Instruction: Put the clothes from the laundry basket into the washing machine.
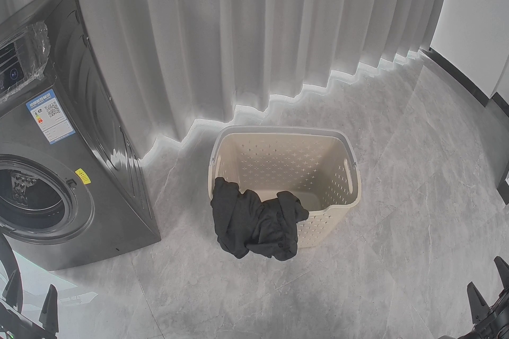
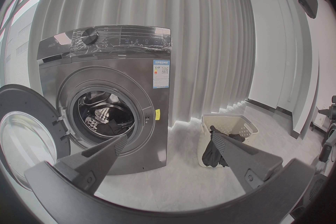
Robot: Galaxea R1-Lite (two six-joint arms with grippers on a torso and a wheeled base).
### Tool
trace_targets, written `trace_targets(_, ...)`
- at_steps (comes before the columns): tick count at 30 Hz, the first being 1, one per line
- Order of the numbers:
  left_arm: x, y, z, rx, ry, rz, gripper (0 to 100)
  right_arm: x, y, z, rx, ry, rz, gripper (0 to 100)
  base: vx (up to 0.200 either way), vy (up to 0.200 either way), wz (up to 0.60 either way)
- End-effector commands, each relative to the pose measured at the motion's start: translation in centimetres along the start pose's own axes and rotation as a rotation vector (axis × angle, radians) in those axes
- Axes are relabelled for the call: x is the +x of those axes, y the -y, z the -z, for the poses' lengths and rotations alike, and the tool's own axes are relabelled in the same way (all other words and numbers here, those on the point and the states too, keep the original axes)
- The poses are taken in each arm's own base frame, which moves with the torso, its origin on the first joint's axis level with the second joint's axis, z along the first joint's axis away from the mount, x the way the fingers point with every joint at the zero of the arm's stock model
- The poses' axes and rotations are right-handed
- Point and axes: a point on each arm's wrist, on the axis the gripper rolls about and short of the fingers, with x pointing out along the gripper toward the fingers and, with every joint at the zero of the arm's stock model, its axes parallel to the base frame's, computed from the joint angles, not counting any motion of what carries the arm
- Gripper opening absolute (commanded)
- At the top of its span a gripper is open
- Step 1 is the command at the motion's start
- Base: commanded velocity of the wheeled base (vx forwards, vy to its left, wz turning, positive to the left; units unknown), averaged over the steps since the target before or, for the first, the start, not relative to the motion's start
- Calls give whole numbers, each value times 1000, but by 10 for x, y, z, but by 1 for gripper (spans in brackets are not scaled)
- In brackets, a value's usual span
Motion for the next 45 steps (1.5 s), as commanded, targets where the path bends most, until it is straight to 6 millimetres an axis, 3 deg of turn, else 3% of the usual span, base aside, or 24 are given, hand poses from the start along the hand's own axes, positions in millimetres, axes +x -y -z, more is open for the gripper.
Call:
trace_targets(1,0,0,5,0,-6,-1,100,0,0,2,4,-4,0,100,0,0,0)
trace_targets(17,0,0,5,0,-6,-1,100,0,0,2,1,-11,-8,100,75,0,0)
trace_targets(21,0,0,5,0,-6,-1,100,0,-2,2,9,-14,-89,100,0,0,0)
trace_targets(23,0,0,5,0,-6,-1,100,-3,-3,-11,22,42,-94,100,0,0,0)
trace_targets(27,0,0,5,0,-6,-1,100,-18,-10,-73,53,172,-123,100,0,0,0)
trace_targets(33,0,0,5,0,-6,-1,100,28,-6,-87,153,-105,-300,100,0,0,0)
trace_targets(36,0,0,5,0,-6,-1,100,49,-5,-96,199,-163,-365,100,0,0,0)
trace_targets(37,0,0,5,0,-6,-1,100,65,-4,-98,224,-206,-386,100,0,0,0)
trace_targets(41,0,0,5,-1,-6,-1,100,106,-2,-91,262,-343,-392,100,50,0,0)
trace_targets(42,0,0,5,-1,-6,-1,100,108,-2,-90,263,-349,-391,100,200,0,0)
trace_targets(45,0,0,5,-1,-6,-1,100,144,-5,-80,275,-413,-425,100,200,0,0)
